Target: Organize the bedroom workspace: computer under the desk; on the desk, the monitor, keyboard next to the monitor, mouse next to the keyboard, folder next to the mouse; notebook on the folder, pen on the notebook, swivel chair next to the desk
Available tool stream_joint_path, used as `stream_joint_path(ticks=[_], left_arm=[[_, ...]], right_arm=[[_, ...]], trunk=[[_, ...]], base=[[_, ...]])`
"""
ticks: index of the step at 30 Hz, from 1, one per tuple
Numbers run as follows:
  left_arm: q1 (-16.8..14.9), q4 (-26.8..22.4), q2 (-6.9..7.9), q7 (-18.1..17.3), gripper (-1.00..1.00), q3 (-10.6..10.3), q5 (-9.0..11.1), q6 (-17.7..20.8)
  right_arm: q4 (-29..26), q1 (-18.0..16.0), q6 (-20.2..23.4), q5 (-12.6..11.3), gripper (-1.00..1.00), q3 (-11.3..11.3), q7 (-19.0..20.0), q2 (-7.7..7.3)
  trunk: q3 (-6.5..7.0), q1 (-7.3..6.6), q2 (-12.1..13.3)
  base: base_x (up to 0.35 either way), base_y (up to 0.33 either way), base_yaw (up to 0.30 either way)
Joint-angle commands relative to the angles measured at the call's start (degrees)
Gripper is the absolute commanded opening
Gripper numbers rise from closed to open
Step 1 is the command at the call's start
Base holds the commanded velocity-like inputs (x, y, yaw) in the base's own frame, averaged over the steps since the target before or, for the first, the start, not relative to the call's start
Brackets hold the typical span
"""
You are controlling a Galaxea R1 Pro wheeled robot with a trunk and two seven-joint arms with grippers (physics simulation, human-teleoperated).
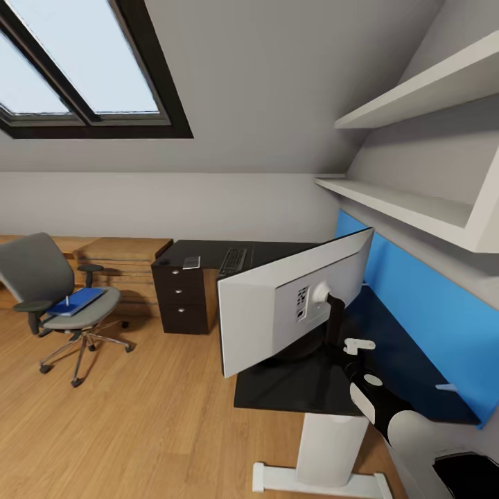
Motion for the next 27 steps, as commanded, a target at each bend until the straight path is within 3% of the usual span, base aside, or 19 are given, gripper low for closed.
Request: stream_joint_path(ticks=[1, 27], left_arm=[[0.0, -0.1, 0.06, 0.3, 1.0, -0.3, 0.6, -0.4], [0.0, -0.1, 0.11, 0.3, 1.0, -0.3, 0.6, -0.3]], right_arm=[[0.1, 0.0, -0.2, -0.6, 1.0, 0.4, 0.1, -0.04], [0.1, 0.0, -0.2, -0.6, 1.0, 0.5, 0.1, -0.04]], trunk=[[-0.06, 0.02, 0.0], [-0.06, 0.02, 0.0]], base=[[0.06, -0.035, 0.0], [0.054, -0.003, 0.0]])
